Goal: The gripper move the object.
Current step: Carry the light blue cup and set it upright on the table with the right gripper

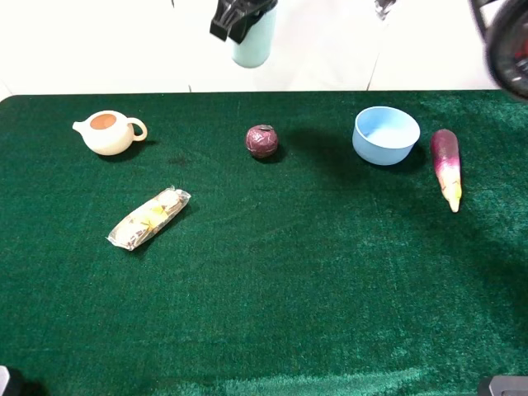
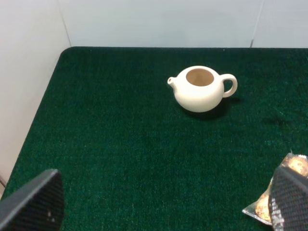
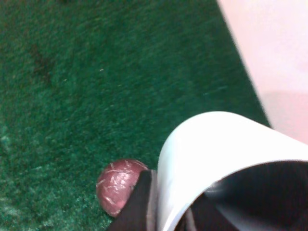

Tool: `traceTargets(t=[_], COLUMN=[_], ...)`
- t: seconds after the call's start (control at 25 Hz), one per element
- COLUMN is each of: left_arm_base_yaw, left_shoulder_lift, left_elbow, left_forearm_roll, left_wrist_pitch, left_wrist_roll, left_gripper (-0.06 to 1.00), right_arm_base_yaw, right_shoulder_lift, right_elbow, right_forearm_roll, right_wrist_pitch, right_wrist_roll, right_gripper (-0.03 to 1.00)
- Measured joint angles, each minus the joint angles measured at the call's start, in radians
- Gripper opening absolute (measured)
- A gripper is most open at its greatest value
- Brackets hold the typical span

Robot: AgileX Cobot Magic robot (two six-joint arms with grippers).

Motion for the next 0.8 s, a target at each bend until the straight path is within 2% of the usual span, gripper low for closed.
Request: traceTargets(t=[0.16,0.6,0.8], left_arm_base_yaw=[0.0,0.0,0.0], left_shoulder_lift=[0.0,0.0,0.0], left_elbow=[0.0,0.0,0.0], left_forearm_roll=[0.0,0.0,0.0], left_wrist_pitch=[0.0,0.0,0.0], left_wrist_roll=[0.0,0.0,0.0], left_gripper=[0.84,0.84,0.84], right_arm_base_yaw=[0.0,-0.043,-0.086], right_shoulder_lift=[-0.089,-0.427,-0.553], right_elbow=[0.125,0.679,0.913], right_forearm_roll=[0.0,0.003,0.016], right_wrist_pitch=[0.0,0.0,-0.054], right_wrist_roll=[0.003,0.011,0.034], right_gripper=[0.02,0.02,0.02])
